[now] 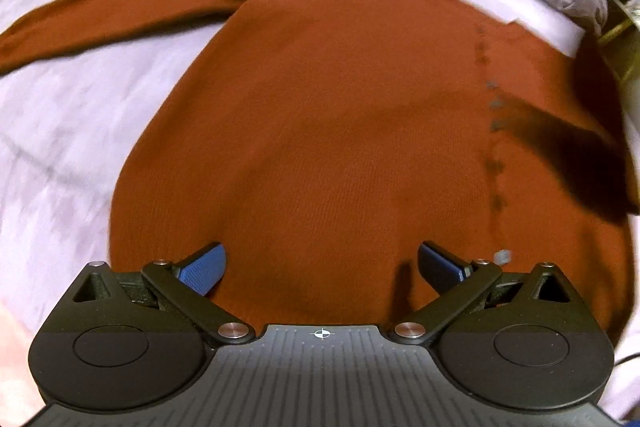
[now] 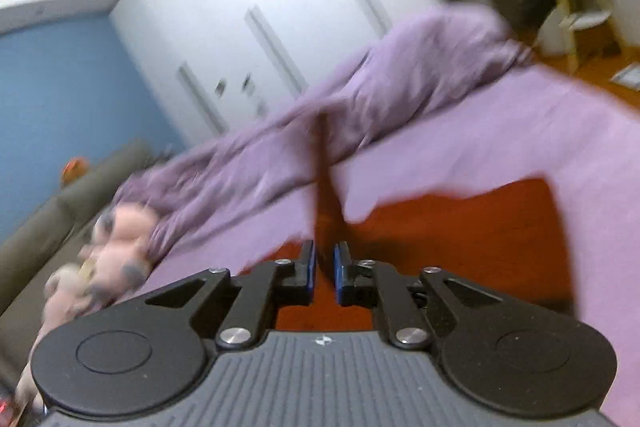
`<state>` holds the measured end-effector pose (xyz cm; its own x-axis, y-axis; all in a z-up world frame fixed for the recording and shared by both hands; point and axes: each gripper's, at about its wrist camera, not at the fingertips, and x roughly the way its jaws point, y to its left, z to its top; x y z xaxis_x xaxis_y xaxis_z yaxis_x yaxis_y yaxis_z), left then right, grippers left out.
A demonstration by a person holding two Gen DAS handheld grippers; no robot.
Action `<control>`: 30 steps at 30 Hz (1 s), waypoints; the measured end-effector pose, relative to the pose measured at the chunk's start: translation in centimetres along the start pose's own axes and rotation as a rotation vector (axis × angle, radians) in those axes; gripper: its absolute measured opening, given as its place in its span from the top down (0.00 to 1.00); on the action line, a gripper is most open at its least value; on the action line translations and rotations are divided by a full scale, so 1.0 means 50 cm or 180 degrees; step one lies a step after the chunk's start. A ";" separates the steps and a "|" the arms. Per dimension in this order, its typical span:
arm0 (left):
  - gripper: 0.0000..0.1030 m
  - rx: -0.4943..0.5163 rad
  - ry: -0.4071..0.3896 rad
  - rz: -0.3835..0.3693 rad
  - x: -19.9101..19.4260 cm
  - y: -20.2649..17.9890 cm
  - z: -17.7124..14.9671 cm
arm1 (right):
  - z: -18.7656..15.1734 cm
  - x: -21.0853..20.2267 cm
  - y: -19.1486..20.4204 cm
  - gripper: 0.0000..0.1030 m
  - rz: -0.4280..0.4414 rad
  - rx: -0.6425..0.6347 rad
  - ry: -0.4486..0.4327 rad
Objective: Fold small clothes
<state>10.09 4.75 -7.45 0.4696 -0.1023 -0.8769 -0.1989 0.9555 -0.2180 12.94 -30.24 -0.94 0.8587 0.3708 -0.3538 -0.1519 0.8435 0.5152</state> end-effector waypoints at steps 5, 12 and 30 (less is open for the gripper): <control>0.10 -0.0061 -0.0186 -0.0574 -0.006 0.001 0.081 | -0.087 0.056 -0.026 0.88 -0.0211 0.0439 0.0516; 0.23 -0.0218 -0.0096 -0.1137 0.092 -0.041 0.202 | -0.165 0.036 -0.084 0.88 -0.0456 0.0779 0.0724; 0.95 0.0019 0.0120 -0.1188 0.193 -0.123 0.245 | -0.185 0.021 -0.135 0.84 -0.0491 0.1044 0.0819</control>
<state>26.39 1.28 -9.34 0.4769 -0.4538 -0.7528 -0.0150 0.8521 -0.5231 10.33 -31.98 -12.02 0.7031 0.3700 -0.6073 0.1673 0.7440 0.6469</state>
